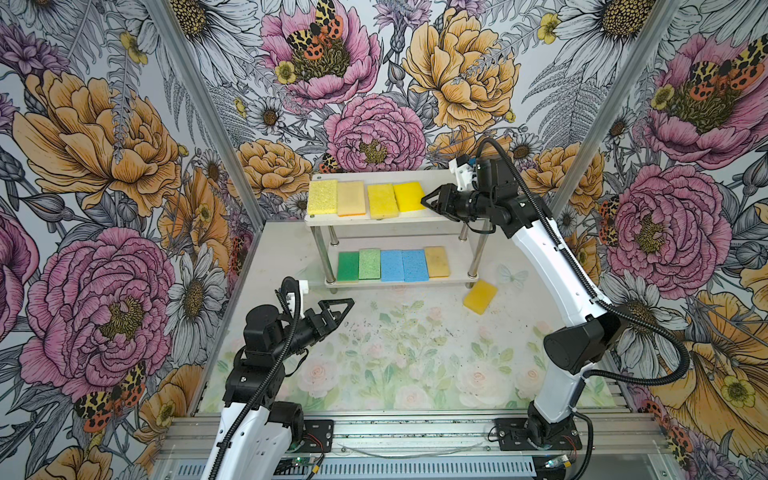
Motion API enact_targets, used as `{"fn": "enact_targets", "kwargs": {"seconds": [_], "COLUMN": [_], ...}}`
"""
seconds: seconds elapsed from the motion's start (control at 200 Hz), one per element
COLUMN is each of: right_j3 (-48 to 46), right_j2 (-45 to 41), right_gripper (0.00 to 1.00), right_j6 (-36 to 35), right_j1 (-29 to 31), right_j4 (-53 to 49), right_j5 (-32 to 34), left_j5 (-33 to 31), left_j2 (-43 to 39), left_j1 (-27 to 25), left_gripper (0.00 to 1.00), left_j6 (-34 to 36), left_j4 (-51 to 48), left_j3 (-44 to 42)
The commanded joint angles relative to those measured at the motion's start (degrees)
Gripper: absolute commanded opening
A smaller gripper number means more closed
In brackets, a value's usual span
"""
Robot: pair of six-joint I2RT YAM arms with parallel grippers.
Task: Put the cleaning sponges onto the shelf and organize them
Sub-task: 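Lower the sponge onto the upper tier and slide it against the sponge row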
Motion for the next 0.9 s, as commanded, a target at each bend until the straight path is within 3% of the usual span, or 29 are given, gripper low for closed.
{"fn": "enact_targets", "kwargs": {"seconds": [0.0,0.36,0.895], "right_j3": [2.25,10.28,9.55], "right_j2": [-0.21,6.46,7.22], "right_gripper": [0.41,0.48,0.49], "right_j6": [-1.03,-1.18,-0.2], "right_j1": [-0.26,-0.97,1.9], "right_j4": [0.28,0.29,0.37], "right_j5": [1.4,-2.85,-2.97], "left_j5": [1.14,1.5,1.59], "left_j2": [0.1,-0.6,-1.28], "left_j1": [0.55,0.53,0.61], "left_gripper": [0.99,0.99,0.99], "left_j6": [0.93,1.81,2.2], "left_j4": [0.54,-0.75,-1.14], "left_j3": [-0.77,-1.14,-1.4]}}
